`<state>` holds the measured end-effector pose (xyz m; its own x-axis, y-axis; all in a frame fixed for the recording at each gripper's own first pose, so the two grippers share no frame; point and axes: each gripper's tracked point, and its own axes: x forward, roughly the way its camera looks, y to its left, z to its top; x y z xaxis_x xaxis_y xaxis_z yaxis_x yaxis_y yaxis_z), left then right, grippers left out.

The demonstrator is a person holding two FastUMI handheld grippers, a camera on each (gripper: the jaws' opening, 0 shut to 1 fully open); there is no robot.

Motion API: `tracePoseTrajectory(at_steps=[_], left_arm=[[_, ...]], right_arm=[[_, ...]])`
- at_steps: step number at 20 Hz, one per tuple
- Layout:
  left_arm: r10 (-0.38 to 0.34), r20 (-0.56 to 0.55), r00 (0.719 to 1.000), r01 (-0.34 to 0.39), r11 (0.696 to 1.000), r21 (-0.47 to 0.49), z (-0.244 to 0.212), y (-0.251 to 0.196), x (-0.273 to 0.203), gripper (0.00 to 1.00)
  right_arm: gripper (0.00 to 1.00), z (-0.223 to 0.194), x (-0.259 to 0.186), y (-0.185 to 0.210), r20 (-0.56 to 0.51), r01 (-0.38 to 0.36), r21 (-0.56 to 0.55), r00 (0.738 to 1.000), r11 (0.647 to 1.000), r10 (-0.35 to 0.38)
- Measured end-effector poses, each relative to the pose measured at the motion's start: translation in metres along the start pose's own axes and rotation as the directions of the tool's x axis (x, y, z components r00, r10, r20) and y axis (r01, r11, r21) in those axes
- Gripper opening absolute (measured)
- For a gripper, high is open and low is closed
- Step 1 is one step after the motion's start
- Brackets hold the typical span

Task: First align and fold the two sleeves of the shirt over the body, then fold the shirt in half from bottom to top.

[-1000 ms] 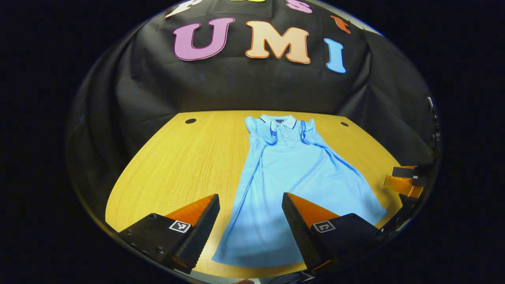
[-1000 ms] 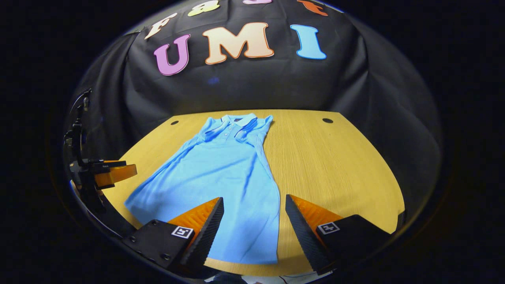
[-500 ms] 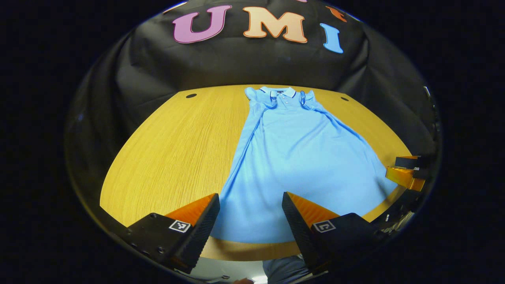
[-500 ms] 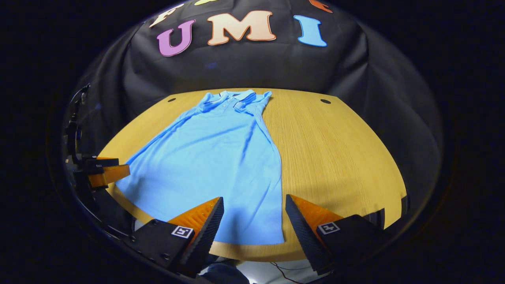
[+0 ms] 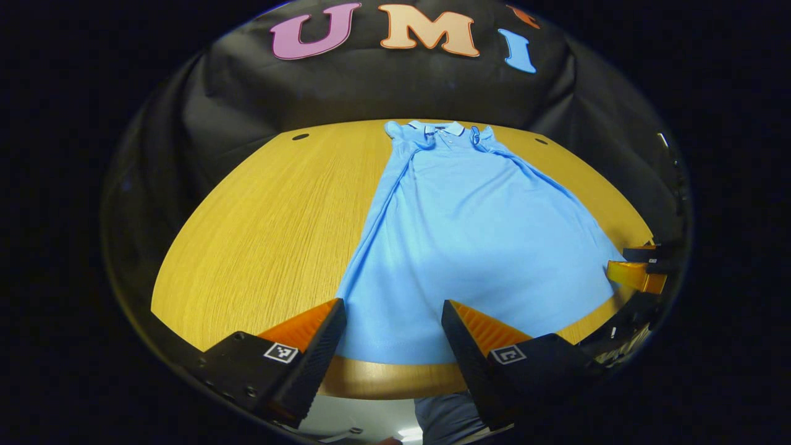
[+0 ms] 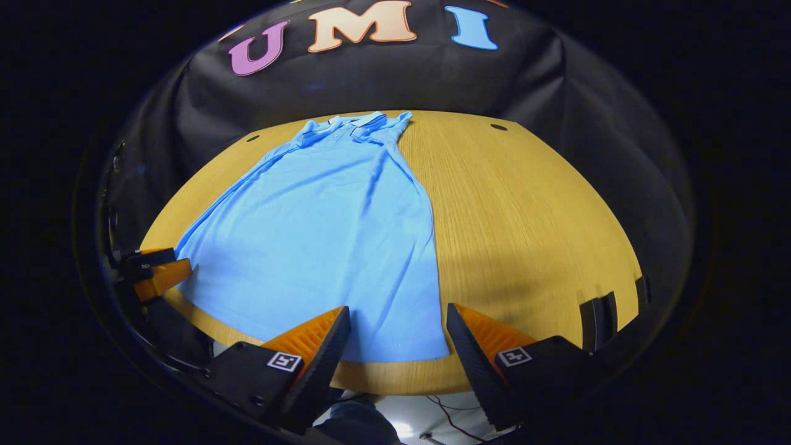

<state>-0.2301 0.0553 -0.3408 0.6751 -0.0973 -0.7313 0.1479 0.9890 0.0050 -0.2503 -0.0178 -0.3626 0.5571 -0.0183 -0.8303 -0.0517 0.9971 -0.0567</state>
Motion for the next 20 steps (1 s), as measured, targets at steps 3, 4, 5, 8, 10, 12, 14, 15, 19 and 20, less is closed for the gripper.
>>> tracePoseTrajectory(at_steps=[3, 4, 5, 8, 10, 12, 14, 15, 19, 20], left_arm=[[-0.041, 0.015, 0.999, 0.041, 0.999, 0.019, -0.002, -0.014, 0.004, 0.83], [-0.045, 0.019, 0.999, 0.045, 0.999, 0.018, -0.001, -0.019, 0.003, 0.76], [-0.051, 0.022, 0.998, 0.051, 0.999, 0.011, -0.002, -0.024, 0.005, 0.58], [-0.036, 0.032, 0.999, 0.037, 0.999, -0.025, -0.002, -0.034, 0.003, 0.16], [-0.019, 0.008, 1.000, 0.019, 0.999, -0.033, -0.002, -0.035, 0.006, 0.00], [-0.020, -0.027, 0.999, 0.019, 0.999, -0.038, -0.001, -0.036, 0.006, 0.00], [-0.015, -0.060, 0.998, 0.014, 1.000, -0.028, 0.000, -0.034, 0.005, 0.00], [-0.016, -0.062, 0.998, 0.015, 0.999, -0.028, 0.005, -0.033, 0.004, 0.00], [-0.043, -0.032, 0.999, 0.041, 0.997, -0.061, 0.040, -0.033, 0.002, 0.00], [-0.048, -0.022, 0.999, 0.047, 0.997, -0.067, 0.053, -0.031, 0.003, 0.00]], right_arm=[[0.94, -0.002, 0.000, 0.013, -0.014, -0.027, -0.021, 1.000, 0.999, 0.027], [0.79, -0.002, 0.000, 0.020, -0.013, -0.042, -0.031, 0.999, 0.999, 0.041], [0.65, -0.003, 0.001, 0.026, -0.012, -0.056, -0.037, 0.998, 0.998, 0.055], [0.10, -0.004, 0.001, 0.037, 0.000, -0.070, -0.022, 0.998, 0.997, 0.070], [0.03, -0.005, 0.000, 0.041, -0.011, -0.091, 0.007, 0.996, 0.996, 0.091], [0.03, -0.002, -0.001, 0.041, -0.013, -0.100, 0.047, 0.995, 0.994, 0.101], [0.03, 0.004, -0.004, 0.043, 0.000, -0.116, 0.078, 0.993, 0.990, 0.117], [0.03, 0.011, -0.007, 0.044, 0.015, -0.128, 0.087, 0.992, 0.988, 0.127], [0.03, 0.047, -0.014, 0.047, 0.066, -0.166, 0.107, 0.985, 0.980, 0.160], [0.03, 0.056, -0.015, 0.047, 0.074, -0.175, 0.119, 0.983, 0.977, 0.167]])
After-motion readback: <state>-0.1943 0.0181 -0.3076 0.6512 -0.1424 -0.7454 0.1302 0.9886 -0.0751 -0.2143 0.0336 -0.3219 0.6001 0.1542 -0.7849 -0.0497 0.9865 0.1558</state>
